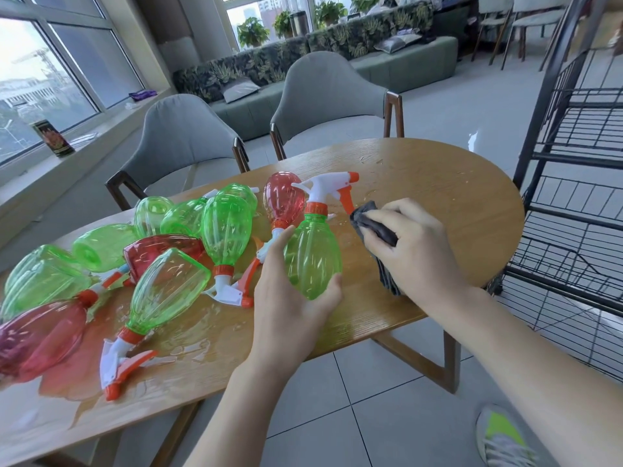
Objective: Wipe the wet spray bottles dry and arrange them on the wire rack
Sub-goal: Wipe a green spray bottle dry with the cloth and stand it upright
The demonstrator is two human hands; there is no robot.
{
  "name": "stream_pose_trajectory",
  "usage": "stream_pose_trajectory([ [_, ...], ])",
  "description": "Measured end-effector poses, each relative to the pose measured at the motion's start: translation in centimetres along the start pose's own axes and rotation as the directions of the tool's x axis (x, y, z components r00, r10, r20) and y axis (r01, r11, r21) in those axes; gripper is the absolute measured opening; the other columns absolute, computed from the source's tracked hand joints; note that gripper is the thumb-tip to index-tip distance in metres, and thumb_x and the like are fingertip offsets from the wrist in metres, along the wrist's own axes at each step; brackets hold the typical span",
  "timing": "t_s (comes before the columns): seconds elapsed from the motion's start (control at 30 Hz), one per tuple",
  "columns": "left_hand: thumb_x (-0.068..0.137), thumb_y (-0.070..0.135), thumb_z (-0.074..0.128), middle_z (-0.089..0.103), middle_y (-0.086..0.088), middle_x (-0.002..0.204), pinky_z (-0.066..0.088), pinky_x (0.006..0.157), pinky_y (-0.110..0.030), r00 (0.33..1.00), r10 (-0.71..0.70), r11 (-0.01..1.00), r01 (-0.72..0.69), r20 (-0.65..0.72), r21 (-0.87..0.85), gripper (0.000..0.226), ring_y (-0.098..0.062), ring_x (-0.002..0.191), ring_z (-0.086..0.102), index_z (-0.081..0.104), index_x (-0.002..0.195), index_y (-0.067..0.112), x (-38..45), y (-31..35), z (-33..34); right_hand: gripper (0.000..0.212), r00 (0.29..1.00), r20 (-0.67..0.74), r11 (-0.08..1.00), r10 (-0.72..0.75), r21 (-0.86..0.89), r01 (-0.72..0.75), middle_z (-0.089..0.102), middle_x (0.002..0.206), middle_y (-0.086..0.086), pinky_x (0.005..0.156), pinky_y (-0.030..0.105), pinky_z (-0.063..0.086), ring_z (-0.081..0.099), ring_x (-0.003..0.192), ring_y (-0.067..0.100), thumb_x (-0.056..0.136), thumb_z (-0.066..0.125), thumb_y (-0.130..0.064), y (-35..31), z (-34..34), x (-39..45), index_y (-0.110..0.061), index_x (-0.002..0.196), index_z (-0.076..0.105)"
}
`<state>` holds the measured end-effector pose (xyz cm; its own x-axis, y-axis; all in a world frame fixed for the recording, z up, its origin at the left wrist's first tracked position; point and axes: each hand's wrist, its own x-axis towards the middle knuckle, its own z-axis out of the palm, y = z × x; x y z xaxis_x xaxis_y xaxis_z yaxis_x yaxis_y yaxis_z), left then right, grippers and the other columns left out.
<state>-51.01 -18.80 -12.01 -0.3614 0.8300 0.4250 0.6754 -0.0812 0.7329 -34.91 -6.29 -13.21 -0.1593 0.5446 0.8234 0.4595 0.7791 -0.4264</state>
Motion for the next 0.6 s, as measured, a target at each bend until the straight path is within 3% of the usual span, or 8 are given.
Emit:
stream_pose_trajectory([
  [0.07,0.084,0.027,0.087,0.048,0.037,0.13,0.027,0.095,0.007,1.0,-0.002,1.0,0.002,0.007,-0.01,0.082,0.032,0.12,0.039,0.042,0.152,0.032,0.1,-0.2,-0.2,0.017,0.999,0.002,0.998,0.051,0.04,-0.052,0.068,0.093,0.009,0.071,0.024,0.049,0.062,0.077,0.016,0.088,0.079,-0.006,0.3,-0.5,-0.1,-0.005,0.104,0.079],
  [0.17,0.084,0.022,0.088,0.046,0.04,0.129,0.026,0.093,0.008,1.0,-0.001,1.0,0.002,0.02,-0.017,0.082,0.036,0.119,0.036,0.042,0.152,0.031,0.0,-0.4,-0.4,0.017,0.954,0.009,0.921,0.3,0.259,-0.292,0.075,0.096,-0.002,0.077,0.025,0.055,0.067,0.086,0.007,0.094,0.076,-0.016,0.0,-1.6,0.8,-0.014,0.11,0.079],
  [0.27,0.083,0.024,0.089,0.048,0.037,0.135,0.026,0.099,0.006,1.0,0.01,1.0,-0.01,0.029,-0.012,0.085,0.031,0.126,0.037,0.041,0.153,0.031,-0.2,-0.5,-0.5,0.011,0.852,0.093,0.685,0.516,0.552,-0.475,0.079,0.095,-0.009,0.086,0.031,0.06,0.074,0.094,0.009,0.097,0.072,-0.02,-0.7,-1.5,2.3,-0.027,0.104,0.077],
  [0.4,0.083,0.027,0.089,0.051,0.023,0.146,0.027,0.106,0.003,0.999,0.028,1.0,-0.028,0.031,-0.01,0.087,0.016,0.137,0.041,0.04,0.155,0.034,-0.3,-0.5,-0.6,0.014,0.723,0.227,0.326,0.652,0.777,-0.539,0.08,0.104,-0.001,0.094,0.035,0.059,0.075,0.102,0.017,0.098,0.07,-0.015,-1.8,0.0,3.4,-0.021,0.109,0.076],
  [0.5,0.083,0.026,0.088,0.05,0.026,0.144,0.027,0.106,0.002,0.999,0.033,0.999,-0.033,0.032,-0.011,0.087,0.023,0.134,0.039,0.04,0.156,0.03,-0.2,-0.5,-0.6,0.014,0.708,0.282,0.283,0.647,0.774,-0.567,0.08,0.103,0.002,0.091,0.034,0.059,0.076,0.101,0.019,0.099,0.068,-0.015,-2.2,0.7,3.3,-0.019,0.11,0.076],
  [0.6,0.083,0.025,0.088,0.053,0.016,0.149,0.028,0.108,0.002,0.999,0.03,1.0,-0.029,0.044,-0.011,0.088,0.015,0.138,0.04,0.04,0.157,0.028,-0.2,-0.5,-0.7,0.015,0.717,0.297,0.298,0.631,0.76,-0.577,0.08,0.101,0.001,0.085,0.029,0.059,0.076,0.098,0.016,0.099,0.068,-0.013,-2.1,0.6,3.3,-0.019,0.11,0.076],
])
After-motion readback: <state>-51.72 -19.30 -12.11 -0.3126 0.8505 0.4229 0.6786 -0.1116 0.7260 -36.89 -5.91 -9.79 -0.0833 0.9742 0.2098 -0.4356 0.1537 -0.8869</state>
